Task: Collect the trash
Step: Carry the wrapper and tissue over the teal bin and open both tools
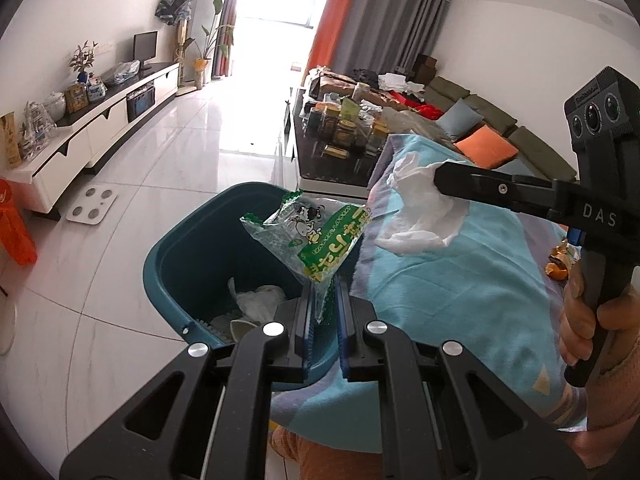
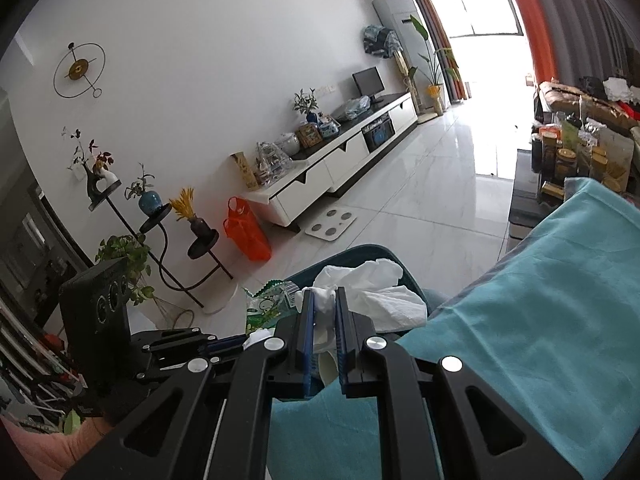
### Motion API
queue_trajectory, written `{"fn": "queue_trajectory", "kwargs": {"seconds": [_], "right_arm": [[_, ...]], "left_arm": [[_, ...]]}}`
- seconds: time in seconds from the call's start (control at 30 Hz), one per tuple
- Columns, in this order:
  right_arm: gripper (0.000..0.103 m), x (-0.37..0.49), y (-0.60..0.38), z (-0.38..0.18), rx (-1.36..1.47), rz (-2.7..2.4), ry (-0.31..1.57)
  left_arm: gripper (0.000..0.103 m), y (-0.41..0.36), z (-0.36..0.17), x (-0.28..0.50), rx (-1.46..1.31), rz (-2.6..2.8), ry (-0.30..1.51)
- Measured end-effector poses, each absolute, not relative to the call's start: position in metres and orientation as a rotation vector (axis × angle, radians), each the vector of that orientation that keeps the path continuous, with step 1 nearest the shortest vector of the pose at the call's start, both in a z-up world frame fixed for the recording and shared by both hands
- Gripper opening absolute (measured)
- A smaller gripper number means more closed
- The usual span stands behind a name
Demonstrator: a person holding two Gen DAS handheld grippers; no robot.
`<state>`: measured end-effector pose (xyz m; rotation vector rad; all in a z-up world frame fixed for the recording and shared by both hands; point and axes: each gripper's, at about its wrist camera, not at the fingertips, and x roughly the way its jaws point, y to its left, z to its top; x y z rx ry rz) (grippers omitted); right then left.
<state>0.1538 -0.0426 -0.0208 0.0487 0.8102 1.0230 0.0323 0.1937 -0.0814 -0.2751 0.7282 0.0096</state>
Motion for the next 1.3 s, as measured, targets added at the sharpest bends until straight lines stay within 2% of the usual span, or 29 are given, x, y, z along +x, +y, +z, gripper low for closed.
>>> {"fn": "queue_trajectory", "kwargs": {"seconds": [0.93, 1.13, 1.3], "right_arm": [[0.012, 0.185, 0.018, -0.062, -0.001, 0.987, 0.974], [0.014, 0.190, 0.022, -0.067, -0.002, 0.967, 0.993], [0.021, 0.192, 0.021, -0.071, 0.001, 0.955, 1.007]], "left_arm": [[0.011, 0.208, -0.123, 0.073, -0.322, 0.077, 0.833], [0.014, 0.208, -0.134, 0.084, -0.331, 0.093, 0.858], [0.015, 0.207, -0.141, 0.091, -0.331, 0.108, 0.868]]}}
